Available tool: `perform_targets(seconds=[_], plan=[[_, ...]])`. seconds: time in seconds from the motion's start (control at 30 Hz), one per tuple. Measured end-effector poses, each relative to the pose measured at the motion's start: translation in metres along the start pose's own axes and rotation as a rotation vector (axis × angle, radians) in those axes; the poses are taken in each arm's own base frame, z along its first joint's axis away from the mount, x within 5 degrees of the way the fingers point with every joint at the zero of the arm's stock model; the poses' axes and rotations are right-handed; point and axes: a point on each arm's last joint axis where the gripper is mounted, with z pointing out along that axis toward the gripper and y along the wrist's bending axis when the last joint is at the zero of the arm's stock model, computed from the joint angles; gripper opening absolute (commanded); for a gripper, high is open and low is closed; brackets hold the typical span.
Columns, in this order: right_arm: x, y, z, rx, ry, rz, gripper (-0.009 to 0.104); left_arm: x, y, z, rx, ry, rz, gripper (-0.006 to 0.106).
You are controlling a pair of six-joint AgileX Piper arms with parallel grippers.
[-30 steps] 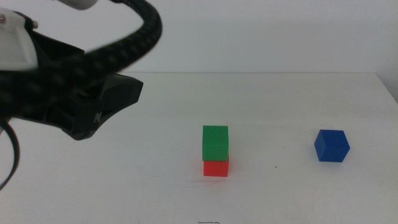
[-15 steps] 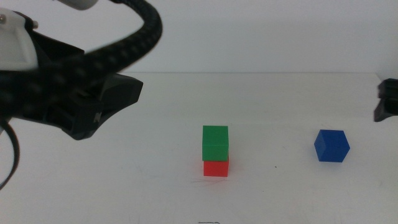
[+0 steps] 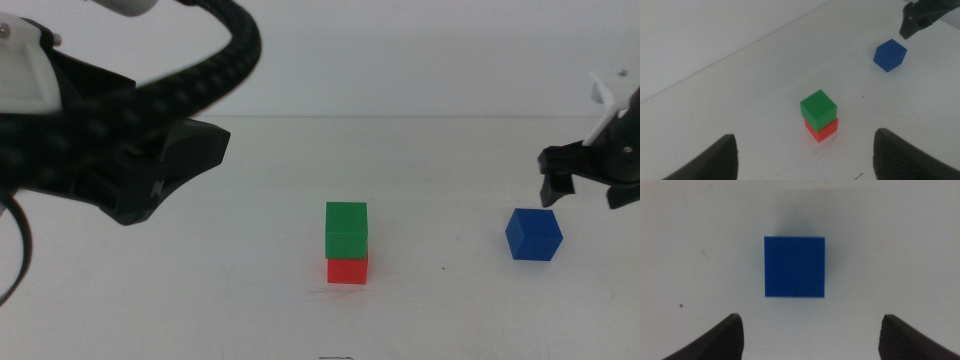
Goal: Stack red cubes first, then green, then blue cubes in a specific spot.
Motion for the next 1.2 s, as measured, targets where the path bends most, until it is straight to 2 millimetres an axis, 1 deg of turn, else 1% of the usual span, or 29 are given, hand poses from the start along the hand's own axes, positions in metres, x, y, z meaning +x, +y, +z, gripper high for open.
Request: perform_targets(seconds=[0.23,0.43,0.57,0.67,0.77,0.8,0.87,0.97,1.03,1.1,1.2], plan=[[-0.009,0.008,0.032,-0.004,0.022,-0.047,0.094,0.0,0.0,0.0,0.0,0.0,0.0,0.091],[-0.012,0.011,0.059,-0.002,0.052,-0.056,0.094,0.0,0.0,0.0,0.0,0.0,0.0,0.091],[-0.013,0.012,0.073,0.0,0.065,-0.058,0.094,0.0,0.0,0.0,0.0,0.0,0.0,0.091],[-0.014,0.012,0.084,0.0,0.07,-0.059,0.09,0.0,0.0,0.0,0.0,0.0,0.0,0.091],[-0.015,0.013,0.093,0.0,0.076,-0.06,0.078,0.0,0.0,0.0,0.0,0.0,0.0,0.091],[-0.016,0.013,0.097,0.0,0.077,-0.06,0.071,0.0,0.0,0.0,0.0,0.0,0.0,0.091],[-0.016,0.013,0.103,0.003,0.082,-0.063,0.049,0.0,0.0,0.0,0.0,0.0,0.0,0.091],[-0.015,0.013,0.105,0.007,0.085,-0.049,-0.002,0.0,0.0,0.0,0.0,0.0,0.0,0.091],[-0.015,0.014,0.097,0.013,0.076,-0.054,-0.001,0.0,0.0,0.0,0.0,0.0,0.0,0.091],[-0.015,0.018,0.081,0.021,0.057,-0.062,-0.001,0.0,0.0,0.0,0.0,0.0,0.0,0.091],[-0.008,0.031,0.042,0.029,0.024,-0.046,-0.001,0.0,0.0,0.001,0.0,0.003,0.001,0.091]])
